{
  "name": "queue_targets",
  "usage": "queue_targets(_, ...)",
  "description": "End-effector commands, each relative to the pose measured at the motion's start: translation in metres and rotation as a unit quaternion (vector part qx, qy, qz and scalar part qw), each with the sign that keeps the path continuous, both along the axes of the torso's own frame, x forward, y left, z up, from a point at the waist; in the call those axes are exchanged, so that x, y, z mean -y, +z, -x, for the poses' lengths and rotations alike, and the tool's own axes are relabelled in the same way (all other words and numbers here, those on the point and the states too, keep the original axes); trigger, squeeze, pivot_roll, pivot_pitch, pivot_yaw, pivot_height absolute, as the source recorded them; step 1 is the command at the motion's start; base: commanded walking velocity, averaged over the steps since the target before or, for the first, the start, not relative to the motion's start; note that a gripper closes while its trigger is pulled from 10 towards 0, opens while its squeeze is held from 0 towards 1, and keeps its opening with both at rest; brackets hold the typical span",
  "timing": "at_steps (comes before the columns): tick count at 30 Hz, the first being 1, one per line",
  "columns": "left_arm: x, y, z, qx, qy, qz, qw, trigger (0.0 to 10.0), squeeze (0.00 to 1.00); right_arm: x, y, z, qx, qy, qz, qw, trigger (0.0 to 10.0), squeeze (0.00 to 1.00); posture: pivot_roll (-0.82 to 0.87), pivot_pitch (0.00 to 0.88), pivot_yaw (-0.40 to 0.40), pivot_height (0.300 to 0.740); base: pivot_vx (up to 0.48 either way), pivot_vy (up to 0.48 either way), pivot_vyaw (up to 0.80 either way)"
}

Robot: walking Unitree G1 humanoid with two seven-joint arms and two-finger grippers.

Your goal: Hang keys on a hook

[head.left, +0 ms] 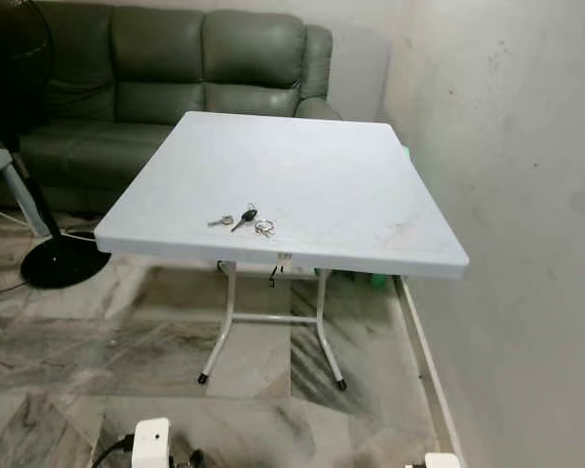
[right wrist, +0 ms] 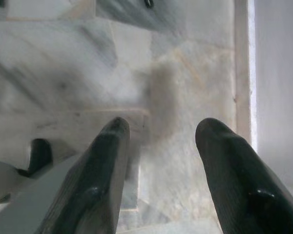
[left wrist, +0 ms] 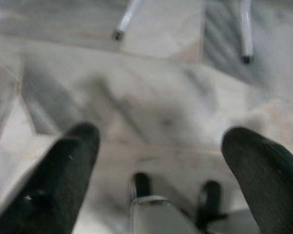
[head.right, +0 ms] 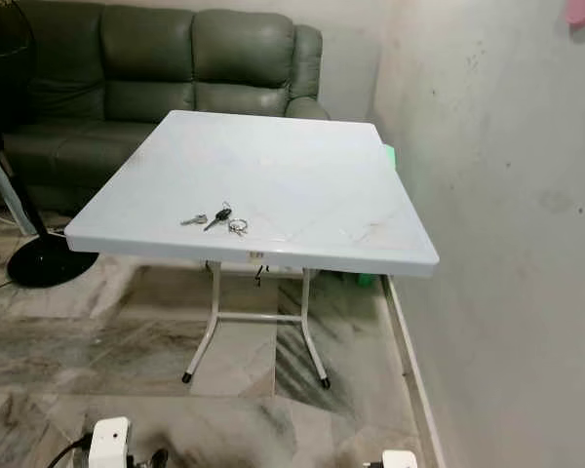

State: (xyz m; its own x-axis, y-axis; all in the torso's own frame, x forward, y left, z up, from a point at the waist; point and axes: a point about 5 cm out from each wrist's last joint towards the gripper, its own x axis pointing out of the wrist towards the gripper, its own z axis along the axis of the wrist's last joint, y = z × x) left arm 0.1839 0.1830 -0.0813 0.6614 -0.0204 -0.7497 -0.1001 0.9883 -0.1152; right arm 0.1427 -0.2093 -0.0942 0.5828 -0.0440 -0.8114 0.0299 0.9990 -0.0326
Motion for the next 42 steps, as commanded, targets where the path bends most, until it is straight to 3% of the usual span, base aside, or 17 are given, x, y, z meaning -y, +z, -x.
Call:
queue_targets(1, 0.0025, -0.0018, 0.0028, -0.007, -0.003, 0.000, 1.000, 10.0, 0.00, -0.0002, 0.0008, -0.0023, 0.003, 0.000, 0.000, 1.000, 10.0, 0.00, 0.00, 0.000, -0.054, 0.740, 0.000, 0.476, 0.00)
queue_targets(32, 0.0019, -0.0020, 0.0030, -0.008, 0.002, 0.000, 1.000, 10.0, 0.00, -0.0006, 0.0008, -0.0027, 0.003, -0.001, 0.000, 1.000, 10.0, 0.00, 0.00, 0.000, -0.054, 0.740, 0.000, 0.468, 0.00)
queue_targets(42, 0.0013, -0.0011, 0.0013, -0.005, 0.007, -0.002, 1.000, 10.0, 0.00, -0.0007, 0.0011, -0.0037, 0.004, -0.001, 0.000, 1.000, 10.0, 0.00, 0.00, 0.000, -0.054, 0.740, 0.000, 0.027, 0.00)
